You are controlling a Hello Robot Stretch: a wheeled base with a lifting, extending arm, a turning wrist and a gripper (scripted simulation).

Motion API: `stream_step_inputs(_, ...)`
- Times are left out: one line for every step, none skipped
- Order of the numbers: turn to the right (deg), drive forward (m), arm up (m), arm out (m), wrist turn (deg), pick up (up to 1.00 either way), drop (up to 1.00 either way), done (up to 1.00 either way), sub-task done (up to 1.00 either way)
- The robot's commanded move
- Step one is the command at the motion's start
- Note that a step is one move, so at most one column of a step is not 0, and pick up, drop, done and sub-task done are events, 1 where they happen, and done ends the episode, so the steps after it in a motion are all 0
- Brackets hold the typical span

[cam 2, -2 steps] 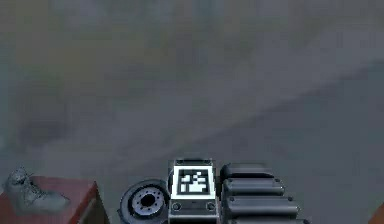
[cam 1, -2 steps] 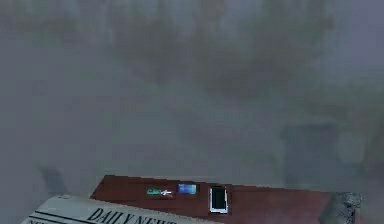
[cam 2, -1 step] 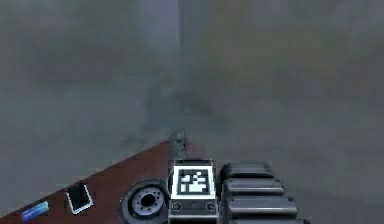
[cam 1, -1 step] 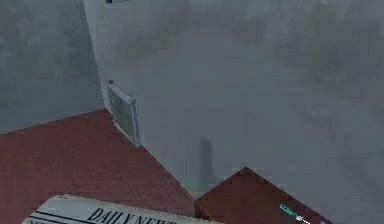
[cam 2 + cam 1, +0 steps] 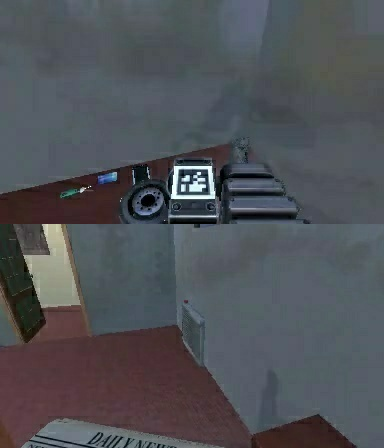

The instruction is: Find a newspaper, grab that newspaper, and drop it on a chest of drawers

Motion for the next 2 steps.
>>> stream_step_inputs(0.0,0.6,0.0,0.0,0.0,0.0,0.0,0.0,0.0)
stream_step_inputs(27.0,0.0,0.0,0.0,0.0,0.0,0.0,0.0,0.0)
